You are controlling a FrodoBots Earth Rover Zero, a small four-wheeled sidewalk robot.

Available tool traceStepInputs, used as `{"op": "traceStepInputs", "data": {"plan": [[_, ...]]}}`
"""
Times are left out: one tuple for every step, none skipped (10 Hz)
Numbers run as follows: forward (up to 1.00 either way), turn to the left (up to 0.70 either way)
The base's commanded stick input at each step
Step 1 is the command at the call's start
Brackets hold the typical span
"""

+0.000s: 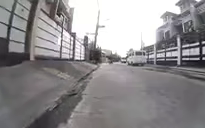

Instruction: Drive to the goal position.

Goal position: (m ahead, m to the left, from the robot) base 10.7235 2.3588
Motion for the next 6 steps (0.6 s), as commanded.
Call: {"op": "traceStepInputs", "data": {"plan": [[0.64, 0.0], [0.64, 0.0], [0.64, 0.0], [0.64, 0.0], [0.64, -0.01], [0.64, -0.06]]}}
